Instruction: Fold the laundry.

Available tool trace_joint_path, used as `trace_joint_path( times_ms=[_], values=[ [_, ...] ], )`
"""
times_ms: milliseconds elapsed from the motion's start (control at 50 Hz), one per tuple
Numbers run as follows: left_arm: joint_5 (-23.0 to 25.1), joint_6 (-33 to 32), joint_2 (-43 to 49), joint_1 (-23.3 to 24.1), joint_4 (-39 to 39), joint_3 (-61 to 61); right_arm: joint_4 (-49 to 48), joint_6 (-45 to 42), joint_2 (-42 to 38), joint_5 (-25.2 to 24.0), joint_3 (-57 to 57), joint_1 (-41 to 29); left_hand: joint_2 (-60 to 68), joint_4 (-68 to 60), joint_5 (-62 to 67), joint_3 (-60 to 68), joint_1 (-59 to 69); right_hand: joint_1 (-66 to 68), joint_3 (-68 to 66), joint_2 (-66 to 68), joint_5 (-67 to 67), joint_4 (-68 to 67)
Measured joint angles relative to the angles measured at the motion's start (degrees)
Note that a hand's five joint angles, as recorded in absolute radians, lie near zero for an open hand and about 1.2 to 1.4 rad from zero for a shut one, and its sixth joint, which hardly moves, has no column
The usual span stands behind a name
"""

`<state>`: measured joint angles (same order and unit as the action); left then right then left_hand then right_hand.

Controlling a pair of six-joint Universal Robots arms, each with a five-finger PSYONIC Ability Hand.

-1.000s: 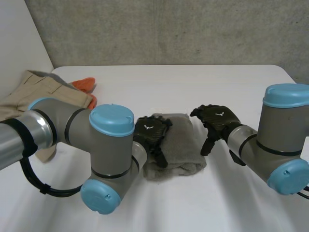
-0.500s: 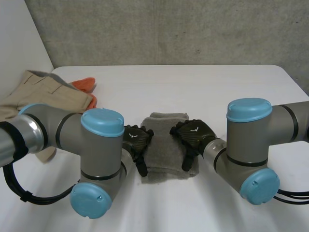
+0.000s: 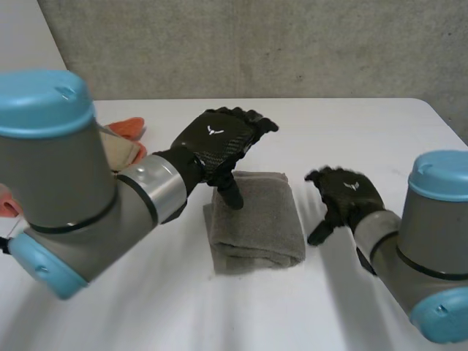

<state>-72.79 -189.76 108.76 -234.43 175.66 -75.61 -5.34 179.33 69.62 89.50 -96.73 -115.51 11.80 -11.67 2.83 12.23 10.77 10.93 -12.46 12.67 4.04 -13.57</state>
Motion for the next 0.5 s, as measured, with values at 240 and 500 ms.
trace_joint_path(
  times_ms=[240, 500],
  values=[
    [13.1, 0.3, -2.5, -4.8, -5.6, 0.2, 0.2, 7.6, -3.3, -10.7, -5.6, 3.5, 0.0, 0.0, 0.0, 0.0, 0.0, -0.5, 0.7, -0.7, -0.6, 0.7],
    [12.6, 0.3, -2.7, -4.8, -5.4, 0.1, -3.0, 12.1, -9.0, -10.7, 0.3, -0.7, 0.0, 0.0, 0.0, 0.0, 0.0, -0.3, 0.6, -0.5, -0.4, 0.5]
  ],
)
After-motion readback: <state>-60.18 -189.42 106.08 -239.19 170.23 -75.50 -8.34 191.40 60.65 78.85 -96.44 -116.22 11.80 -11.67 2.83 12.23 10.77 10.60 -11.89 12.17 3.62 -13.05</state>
